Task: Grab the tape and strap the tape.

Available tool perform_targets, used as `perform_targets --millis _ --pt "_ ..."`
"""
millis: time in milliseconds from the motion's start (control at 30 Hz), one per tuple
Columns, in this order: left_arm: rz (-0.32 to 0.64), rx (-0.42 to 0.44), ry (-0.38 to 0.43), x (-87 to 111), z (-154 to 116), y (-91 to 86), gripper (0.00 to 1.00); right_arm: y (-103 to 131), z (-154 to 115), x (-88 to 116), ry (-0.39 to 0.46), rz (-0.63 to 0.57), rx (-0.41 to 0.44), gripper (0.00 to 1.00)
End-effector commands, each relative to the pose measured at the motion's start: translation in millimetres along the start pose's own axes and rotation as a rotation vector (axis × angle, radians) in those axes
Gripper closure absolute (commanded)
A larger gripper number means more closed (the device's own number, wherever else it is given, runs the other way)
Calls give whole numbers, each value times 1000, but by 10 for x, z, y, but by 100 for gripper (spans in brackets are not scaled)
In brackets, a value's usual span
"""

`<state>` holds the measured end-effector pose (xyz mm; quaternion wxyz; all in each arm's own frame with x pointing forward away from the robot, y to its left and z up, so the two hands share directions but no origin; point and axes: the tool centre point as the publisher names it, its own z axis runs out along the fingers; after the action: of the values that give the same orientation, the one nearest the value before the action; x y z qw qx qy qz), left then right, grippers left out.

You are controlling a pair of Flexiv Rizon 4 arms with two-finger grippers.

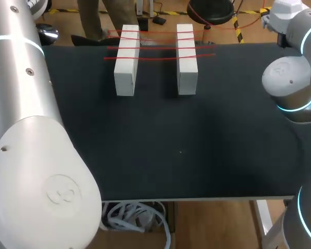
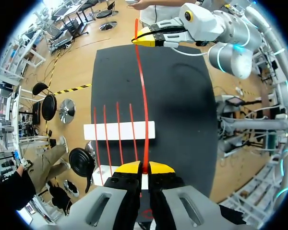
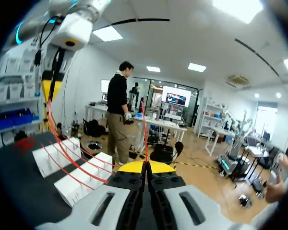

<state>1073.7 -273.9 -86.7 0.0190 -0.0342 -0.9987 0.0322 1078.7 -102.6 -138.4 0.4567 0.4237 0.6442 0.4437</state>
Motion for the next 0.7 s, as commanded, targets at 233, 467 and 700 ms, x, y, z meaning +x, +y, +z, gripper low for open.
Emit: perform_targets --millis 233,467,700 --pt "0 -6 4 -13 -16 -11 100 34 -4 49 -233 -120 195 100" --pt "0 -6 4 -13 -16 -11 100 34 -4 49 -233 -120 195 100" --pt "0 -6 4 -13 -16 -11 100 238 72 69 -246 -659 195 100"
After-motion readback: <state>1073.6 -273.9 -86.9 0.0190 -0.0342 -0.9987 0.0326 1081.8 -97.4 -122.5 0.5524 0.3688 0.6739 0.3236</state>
